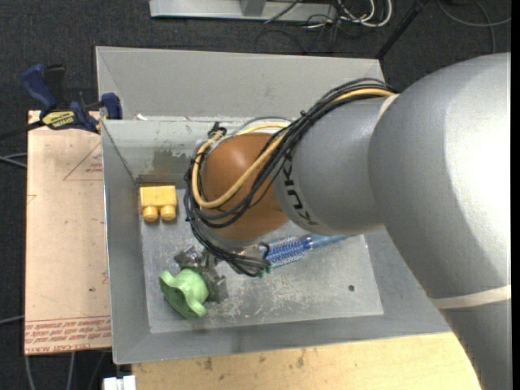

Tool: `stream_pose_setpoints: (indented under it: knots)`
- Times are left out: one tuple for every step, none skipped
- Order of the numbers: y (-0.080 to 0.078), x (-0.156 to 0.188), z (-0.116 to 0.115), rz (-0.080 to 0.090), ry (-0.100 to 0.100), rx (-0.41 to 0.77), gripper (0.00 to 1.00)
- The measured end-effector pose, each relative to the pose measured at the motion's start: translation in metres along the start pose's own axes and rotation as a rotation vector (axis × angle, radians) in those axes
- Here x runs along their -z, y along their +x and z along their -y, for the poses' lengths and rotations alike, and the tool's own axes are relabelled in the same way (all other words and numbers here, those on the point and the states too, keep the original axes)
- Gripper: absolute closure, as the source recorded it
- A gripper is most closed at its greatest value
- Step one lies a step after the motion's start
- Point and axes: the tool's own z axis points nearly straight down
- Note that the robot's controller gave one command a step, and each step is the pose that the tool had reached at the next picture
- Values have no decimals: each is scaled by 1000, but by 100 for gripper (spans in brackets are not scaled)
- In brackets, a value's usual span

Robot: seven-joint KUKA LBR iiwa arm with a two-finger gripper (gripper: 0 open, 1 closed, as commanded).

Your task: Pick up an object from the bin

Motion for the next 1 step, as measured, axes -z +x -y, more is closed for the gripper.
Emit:
stream_pose_setpoints:
  knots:
    - [23,173,2,9,4,-13,100]
